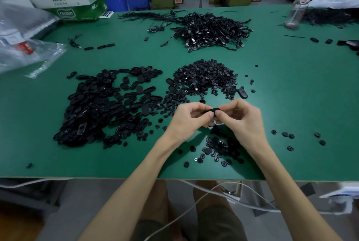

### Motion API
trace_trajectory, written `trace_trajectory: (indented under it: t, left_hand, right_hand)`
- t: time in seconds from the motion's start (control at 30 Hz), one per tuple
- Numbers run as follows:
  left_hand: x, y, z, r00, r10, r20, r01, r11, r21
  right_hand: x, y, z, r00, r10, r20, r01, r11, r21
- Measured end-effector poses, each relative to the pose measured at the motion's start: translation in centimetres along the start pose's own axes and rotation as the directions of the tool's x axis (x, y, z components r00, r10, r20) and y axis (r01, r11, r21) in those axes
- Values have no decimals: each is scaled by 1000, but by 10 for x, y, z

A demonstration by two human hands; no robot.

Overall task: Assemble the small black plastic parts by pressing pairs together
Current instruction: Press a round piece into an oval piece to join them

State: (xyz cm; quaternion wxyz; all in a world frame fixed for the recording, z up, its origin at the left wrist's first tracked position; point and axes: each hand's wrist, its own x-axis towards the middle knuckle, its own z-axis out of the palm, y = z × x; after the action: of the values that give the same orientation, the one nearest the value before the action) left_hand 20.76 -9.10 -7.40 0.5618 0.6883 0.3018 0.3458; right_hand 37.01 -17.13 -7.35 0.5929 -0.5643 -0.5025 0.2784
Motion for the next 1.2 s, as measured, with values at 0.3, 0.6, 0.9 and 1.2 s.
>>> trace_trajectory:
  t: [0.3,0.6,0.9,1.2]
  left_hand:
    - [2,-2,-1,1000,10,29,-9,999,-43]
    - [0,1,-1,1000,-2,20,2,999,-37]
    - [0,-1,1,999,-14,-39,15,999,42]
    - [-1,1,-4,1000,16,-15,-17,999,-52]
  right_hand:
    - [0,1,0,1000,7,-22,-6,1000,8]
    - [0,1,0,999,35,-15,-35,999,-2]
    - [-2,-4,4,999,14,31,-13,1000,-27]
    - [-1,-5,1,998,-54,26,55,997,-49]
